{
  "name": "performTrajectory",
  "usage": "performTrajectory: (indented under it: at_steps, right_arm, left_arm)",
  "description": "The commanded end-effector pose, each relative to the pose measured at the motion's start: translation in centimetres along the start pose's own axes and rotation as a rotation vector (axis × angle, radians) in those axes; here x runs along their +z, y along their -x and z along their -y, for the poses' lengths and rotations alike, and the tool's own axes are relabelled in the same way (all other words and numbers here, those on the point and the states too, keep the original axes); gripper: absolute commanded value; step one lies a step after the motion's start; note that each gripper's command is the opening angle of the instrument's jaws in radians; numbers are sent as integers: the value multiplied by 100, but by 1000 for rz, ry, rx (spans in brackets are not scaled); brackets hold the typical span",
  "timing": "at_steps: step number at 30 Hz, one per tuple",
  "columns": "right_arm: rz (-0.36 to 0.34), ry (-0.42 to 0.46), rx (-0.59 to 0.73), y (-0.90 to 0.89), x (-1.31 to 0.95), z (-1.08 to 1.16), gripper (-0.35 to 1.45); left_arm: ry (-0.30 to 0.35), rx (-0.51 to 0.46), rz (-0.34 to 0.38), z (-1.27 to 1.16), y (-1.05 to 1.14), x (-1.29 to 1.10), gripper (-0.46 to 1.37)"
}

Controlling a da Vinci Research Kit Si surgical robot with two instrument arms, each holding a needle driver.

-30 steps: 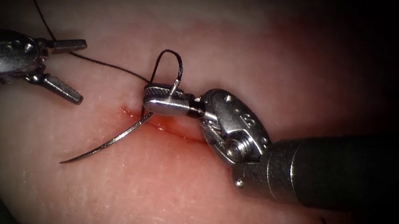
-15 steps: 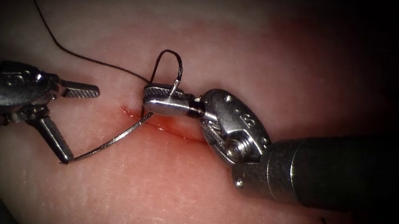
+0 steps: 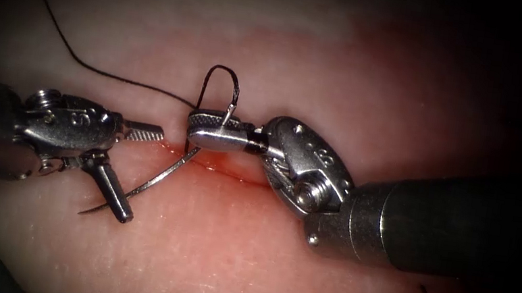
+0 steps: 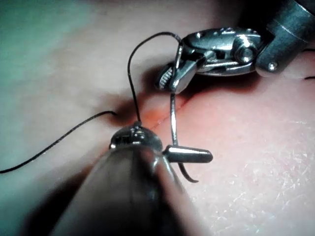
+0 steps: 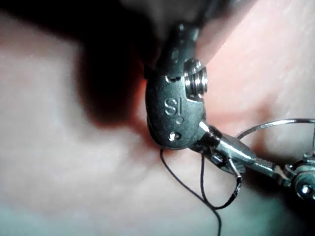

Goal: Wound Closure
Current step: Hand over the needle from the right to the left gripper

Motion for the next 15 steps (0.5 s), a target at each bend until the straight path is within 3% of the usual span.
performTrajectory:
  at_steps: [1,15]
  right_arm:
    - [0,0,0,0,0,0,-30]
    - [0,0,0,0,0,0,-30]
  left_arm:
    - [2,-11,-2,2,-1,2,132]
    - [103,-73,43,3,-7,23,125]
